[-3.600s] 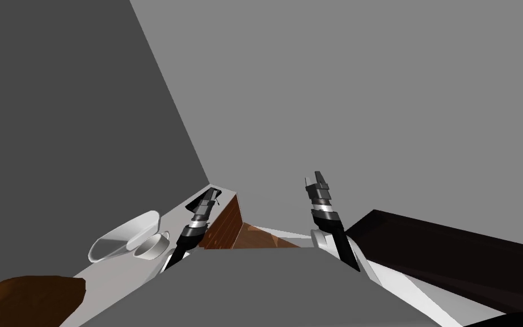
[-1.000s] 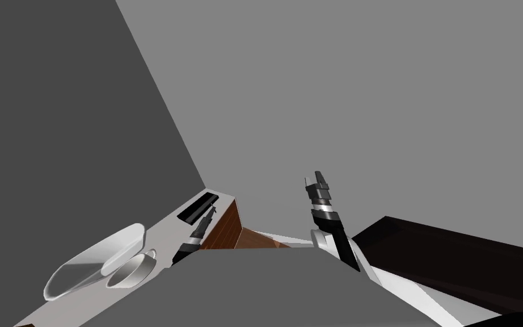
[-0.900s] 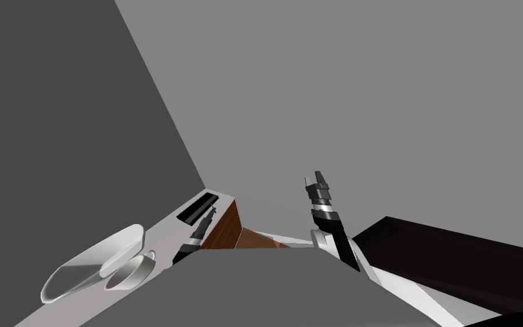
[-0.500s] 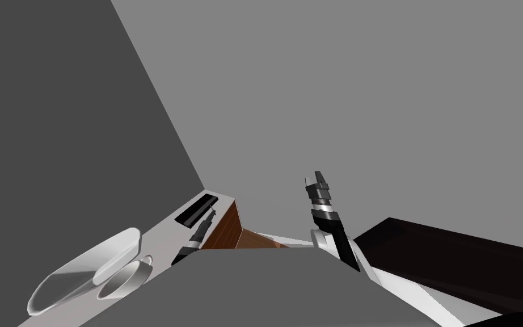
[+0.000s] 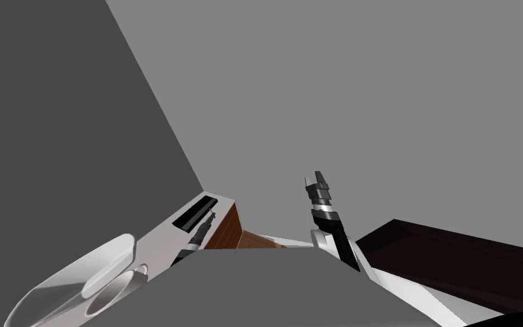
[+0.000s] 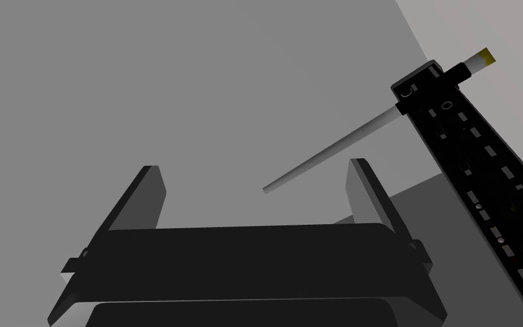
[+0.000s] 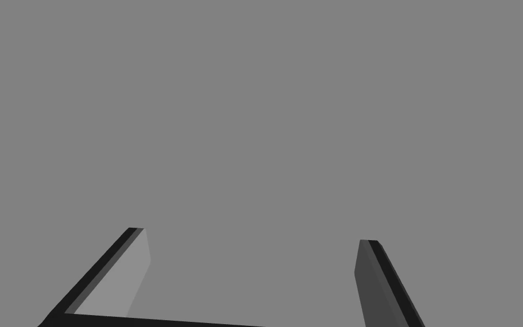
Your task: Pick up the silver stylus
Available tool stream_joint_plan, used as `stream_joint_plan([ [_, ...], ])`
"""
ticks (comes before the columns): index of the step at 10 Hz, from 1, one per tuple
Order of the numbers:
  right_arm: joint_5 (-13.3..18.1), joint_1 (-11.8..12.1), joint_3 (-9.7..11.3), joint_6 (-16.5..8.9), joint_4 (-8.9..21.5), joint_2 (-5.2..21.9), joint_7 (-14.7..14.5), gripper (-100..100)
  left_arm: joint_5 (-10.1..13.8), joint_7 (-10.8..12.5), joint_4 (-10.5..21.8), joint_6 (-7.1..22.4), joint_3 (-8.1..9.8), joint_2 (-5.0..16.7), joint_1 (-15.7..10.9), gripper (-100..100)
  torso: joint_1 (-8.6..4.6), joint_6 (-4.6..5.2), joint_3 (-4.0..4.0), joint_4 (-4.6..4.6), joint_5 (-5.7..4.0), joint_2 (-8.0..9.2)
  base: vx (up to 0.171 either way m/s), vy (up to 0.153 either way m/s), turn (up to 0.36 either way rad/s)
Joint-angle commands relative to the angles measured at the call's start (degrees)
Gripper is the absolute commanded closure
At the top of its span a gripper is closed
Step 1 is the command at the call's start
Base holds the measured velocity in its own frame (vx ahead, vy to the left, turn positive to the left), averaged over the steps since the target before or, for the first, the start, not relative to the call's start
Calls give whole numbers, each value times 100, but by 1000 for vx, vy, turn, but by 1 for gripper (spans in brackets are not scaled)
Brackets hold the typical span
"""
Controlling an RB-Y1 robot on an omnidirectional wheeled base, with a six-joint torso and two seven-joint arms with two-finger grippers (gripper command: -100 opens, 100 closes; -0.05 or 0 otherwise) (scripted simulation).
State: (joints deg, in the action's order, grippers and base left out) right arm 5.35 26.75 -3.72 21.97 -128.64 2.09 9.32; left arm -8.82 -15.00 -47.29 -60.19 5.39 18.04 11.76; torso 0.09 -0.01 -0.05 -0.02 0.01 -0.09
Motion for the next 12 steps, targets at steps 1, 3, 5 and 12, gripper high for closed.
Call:
stream_joint_plan([
  [1, 0, 0, 0, 0, 0, 0, 0, 0, -40, -45, 286, -99, 18, 10, -100, -100, 0, 0, 0, 0, 0, 0, 30, 31, -28],
  [3, 0, 0, 0, 0, 0, 0, 0, 0, -102, -102, 698, -257, 46, 45, -275, -100, 9, 1, -4, -1, 2, -7, 53, 60, -45],
  [5, 0, 0, 0, 0, 0, 0, 0, 0, -129, -126, 940, -325, 57, 62, -354, -100, 6, 0, -5, -2, 2, -9, 43, 34, -21],
  [12, 0, 10, -4, -2, 5, -1, -1, 0, -182, -168, 1306, -471, 75, 102, -529, 100, -1, -11, -6, 1, 4, -11, 21, 17, -23],
])
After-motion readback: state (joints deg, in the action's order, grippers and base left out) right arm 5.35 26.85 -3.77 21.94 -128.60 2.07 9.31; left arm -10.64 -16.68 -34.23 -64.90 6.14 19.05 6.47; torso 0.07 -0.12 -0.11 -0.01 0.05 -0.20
